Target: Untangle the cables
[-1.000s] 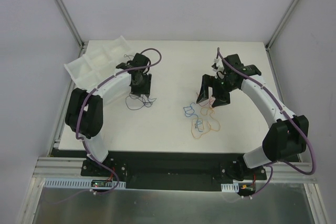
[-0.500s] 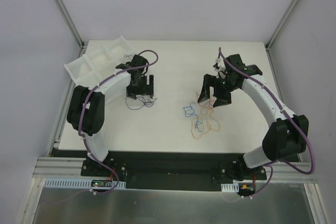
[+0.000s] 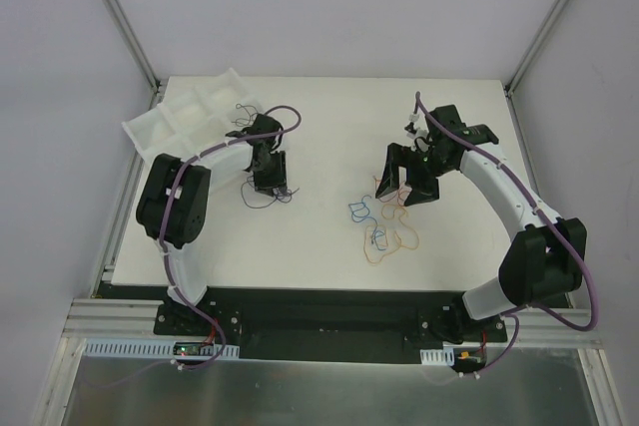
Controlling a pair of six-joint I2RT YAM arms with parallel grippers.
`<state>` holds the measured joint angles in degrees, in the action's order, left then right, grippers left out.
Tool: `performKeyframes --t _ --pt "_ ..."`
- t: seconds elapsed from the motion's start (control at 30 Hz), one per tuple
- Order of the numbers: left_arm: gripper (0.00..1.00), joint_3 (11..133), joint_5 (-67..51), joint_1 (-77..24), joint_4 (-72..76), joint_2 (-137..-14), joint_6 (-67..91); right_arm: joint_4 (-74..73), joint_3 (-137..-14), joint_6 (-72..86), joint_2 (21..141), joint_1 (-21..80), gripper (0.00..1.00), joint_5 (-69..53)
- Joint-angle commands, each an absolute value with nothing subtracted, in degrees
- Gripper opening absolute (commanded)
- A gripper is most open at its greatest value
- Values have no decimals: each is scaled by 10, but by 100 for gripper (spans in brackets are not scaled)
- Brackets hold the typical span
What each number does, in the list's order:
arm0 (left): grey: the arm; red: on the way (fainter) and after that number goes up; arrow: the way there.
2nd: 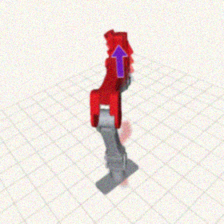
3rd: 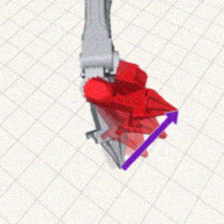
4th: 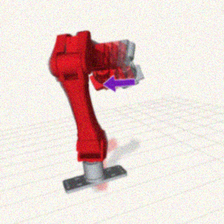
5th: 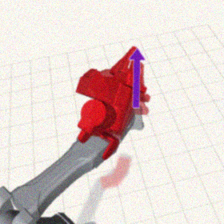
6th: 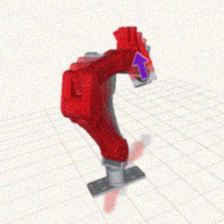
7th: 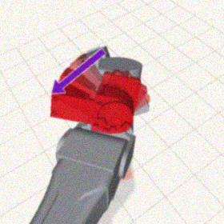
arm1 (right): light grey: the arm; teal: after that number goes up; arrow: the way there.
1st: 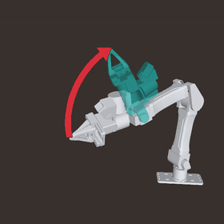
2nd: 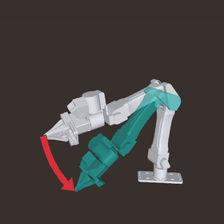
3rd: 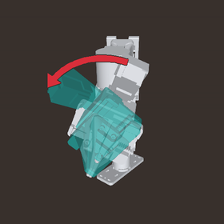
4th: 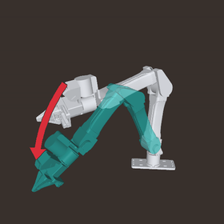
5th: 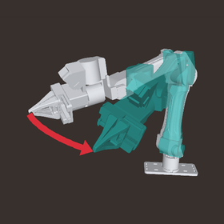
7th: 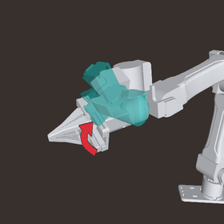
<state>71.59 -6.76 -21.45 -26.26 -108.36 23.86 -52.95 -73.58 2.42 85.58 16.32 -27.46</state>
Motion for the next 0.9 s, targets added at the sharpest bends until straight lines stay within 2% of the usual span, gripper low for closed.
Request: performKeyframes --t 0.0,0.07,0.13,0.17,0.33,0.5,0.87 --pt "31 665 -101 -221 -238 -1104 254 -534 -737 20 841 160 90 -292" --pt "11 652 -86 -228 -239 -1093 248 -533 -736 23 841 161 90 -295" --pt "1 638 -58 -237 -239 -1072 242 -533 -733 25 841 161 89 -298" --pt "0 632 -43 -241 -241 -1057 239 -532 -730 26 839 161 89 -298" --pt "0 610 -8 -243 -241 -967 233 -530 -720 27 825 160 89 -295" --pt "0 655 -25 -241 -241 -907 200 -530 -720 26 824 160 89 -293" --pt "0 847 -115 -166 -248 -983 178 -534 -719 22 823 159 89 -282"
